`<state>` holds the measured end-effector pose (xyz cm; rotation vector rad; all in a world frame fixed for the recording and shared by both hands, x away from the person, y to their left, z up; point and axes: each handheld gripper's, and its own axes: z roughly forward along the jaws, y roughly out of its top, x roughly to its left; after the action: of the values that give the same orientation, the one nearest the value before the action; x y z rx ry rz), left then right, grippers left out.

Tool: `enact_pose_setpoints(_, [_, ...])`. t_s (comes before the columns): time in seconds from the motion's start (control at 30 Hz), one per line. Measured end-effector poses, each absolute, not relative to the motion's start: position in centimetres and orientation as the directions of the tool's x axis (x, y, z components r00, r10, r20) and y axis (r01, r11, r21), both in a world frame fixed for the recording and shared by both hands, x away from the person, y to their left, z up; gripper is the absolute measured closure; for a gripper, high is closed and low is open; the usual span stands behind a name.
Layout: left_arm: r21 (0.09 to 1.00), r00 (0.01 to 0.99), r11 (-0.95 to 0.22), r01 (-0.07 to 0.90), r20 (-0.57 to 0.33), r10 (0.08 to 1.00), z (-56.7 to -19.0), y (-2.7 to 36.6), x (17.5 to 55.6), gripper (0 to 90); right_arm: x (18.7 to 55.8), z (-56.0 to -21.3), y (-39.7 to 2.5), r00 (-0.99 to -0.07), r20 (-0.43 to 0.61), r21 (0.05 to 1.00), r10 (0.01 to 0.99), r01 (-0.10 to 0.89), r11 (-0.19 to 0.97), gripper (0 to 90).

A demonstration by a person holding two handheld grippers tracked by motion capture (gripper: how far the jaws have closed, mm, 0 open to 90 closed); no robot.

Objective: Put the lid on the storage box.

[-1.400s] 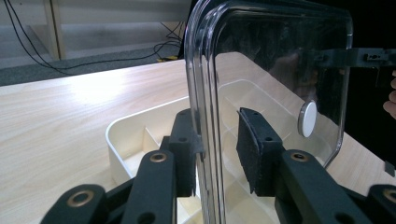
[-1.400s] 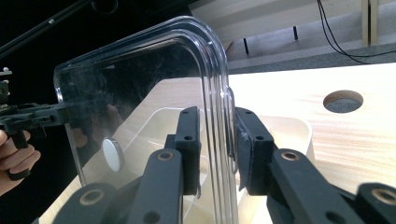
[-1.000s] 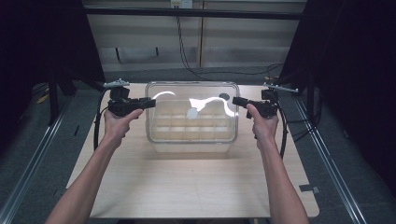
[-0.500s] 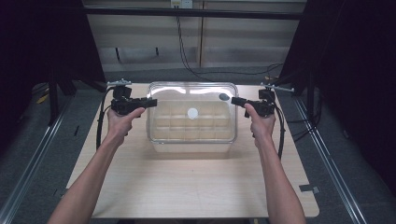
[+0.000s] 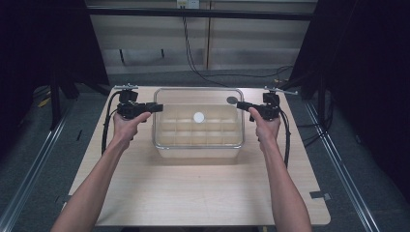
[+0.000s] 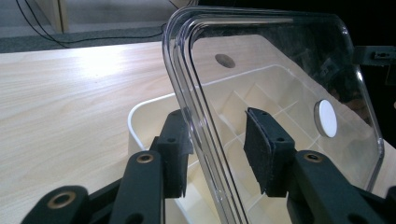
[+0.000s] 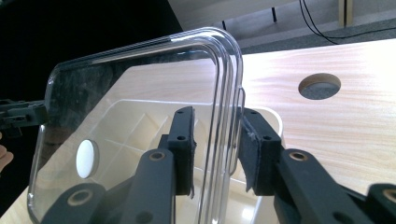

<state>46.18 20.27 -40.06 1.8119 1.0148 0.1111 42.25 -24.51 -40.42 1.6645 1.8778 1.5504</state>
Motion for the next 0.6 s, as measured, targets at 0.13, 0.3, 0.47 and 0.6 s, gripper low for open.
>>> enact_pose_setpoints(0.13, [0.793, 0.643, -0.145, 0.592, -0.357, 0.678, -40.5, 20.1, 46.3, 58.6, 42.3, -40.6, -24.4, -0.343, 0.459, 0.769, 0.819, 0.615, -0.173, 67.3])
enact_pose_setpoints(0.3, [0.790, 0.645, -0.143, 0.596, -0.364, 0.672, -41.0, 20.3, 46.3, 57.7, 42.4, -40.7, -24.3, -0.339, 0.457, 0.769, 0.822, 0.615, -0.174, 67.1])
enact_pose_setpoints(0.47, [0.786, 0.641, -0.147, 0.601, -0.363, 0.677, -41.2, 20.2, 46.4, 57.0, 42.6, -41.1, -24.2, -0.328, 0.454, 0.764, 0.828, 0.622, -0.172, 65.7])
enact_pose_setpoints(0.6, [0.773, 0.637, -0.184, 0.607, -0.335, 0.694, -41.3, 19.6, 46.5, 52.5, 42.8, -41.5, -23.9, -0.321, 0.442, 0.762, 0.837, 0.626, -0.162, 63.8])
